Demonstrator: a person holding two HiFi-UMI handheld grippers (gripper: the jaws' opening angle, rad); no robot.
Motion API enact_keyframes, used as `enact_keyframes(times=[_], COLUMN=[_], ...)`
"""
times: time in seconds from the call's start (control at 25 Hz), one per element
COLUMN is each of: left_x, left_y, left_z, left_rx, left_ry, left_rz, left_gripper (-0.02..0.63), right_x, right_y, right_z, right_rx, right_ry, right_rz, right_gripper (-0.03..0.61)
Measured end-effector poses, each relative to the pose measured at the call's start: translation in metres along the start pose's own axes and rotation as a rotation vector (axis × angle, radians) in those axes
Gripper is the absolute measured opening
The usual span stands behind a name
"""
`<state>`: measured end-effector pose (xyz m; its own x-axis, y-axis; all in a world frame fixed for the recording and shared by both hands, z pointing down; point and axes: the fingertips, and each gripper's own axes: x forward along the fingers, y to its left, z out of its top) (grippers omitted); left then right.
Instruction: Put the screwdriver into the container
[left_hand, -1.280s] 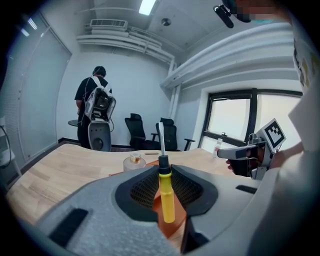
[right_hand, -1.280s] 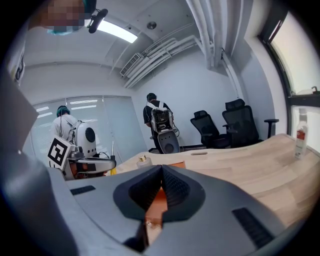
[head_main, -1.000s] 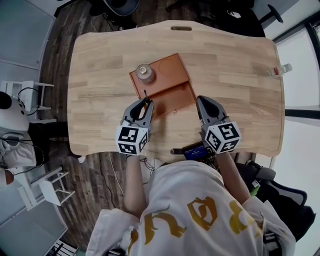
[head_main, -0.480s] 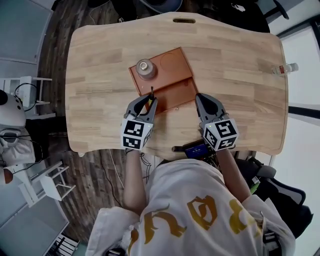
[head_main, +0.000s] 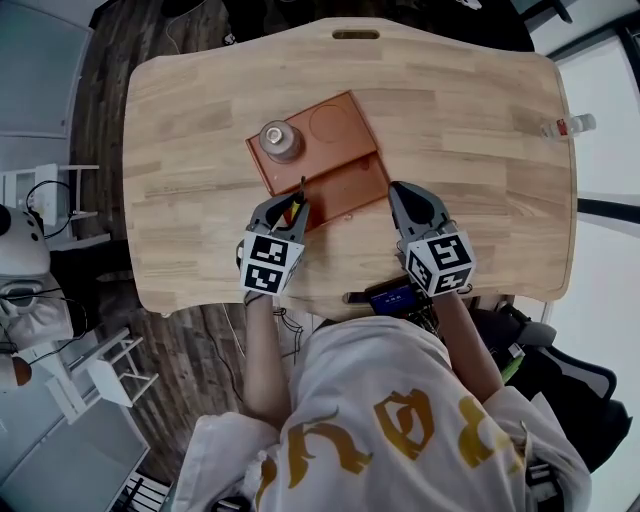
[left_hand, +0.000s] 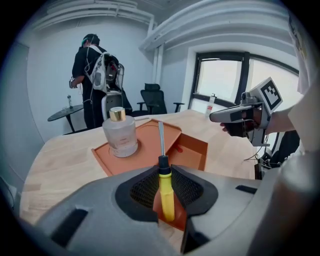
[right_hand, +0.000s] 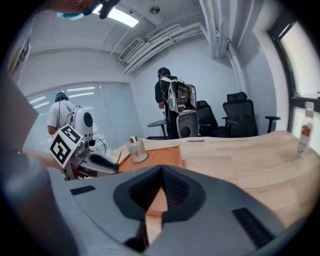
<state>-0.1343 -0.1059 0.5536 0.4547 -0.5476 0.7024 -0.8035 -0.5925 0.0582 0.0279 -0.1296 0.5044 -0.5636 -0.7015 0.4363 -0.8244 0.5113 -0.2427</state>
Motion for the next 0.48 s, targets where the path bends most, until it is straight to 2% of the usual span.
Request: enact_keyframes(times=[0.32, 0.48], left_x=[0.016, 0.024], left_y=[-0.012, -0.014], left_z=[-0.006, -0.012], left_rx=[0.061, 0.064], left_ry=[0.118, 0.181], left_rz=[-0.058, -0.078], left_gripper=[0.077, 0.077], right_x=[0.002, 0.004], right_y=[-0.007, -0.01], right_z=[-0.002, -0.003], right_rx=[0.007, 0.012], right_ry=[0.0, 0.004], right_rz=[-0.011, -0.011], right_gripper=[0.009, 0.009])
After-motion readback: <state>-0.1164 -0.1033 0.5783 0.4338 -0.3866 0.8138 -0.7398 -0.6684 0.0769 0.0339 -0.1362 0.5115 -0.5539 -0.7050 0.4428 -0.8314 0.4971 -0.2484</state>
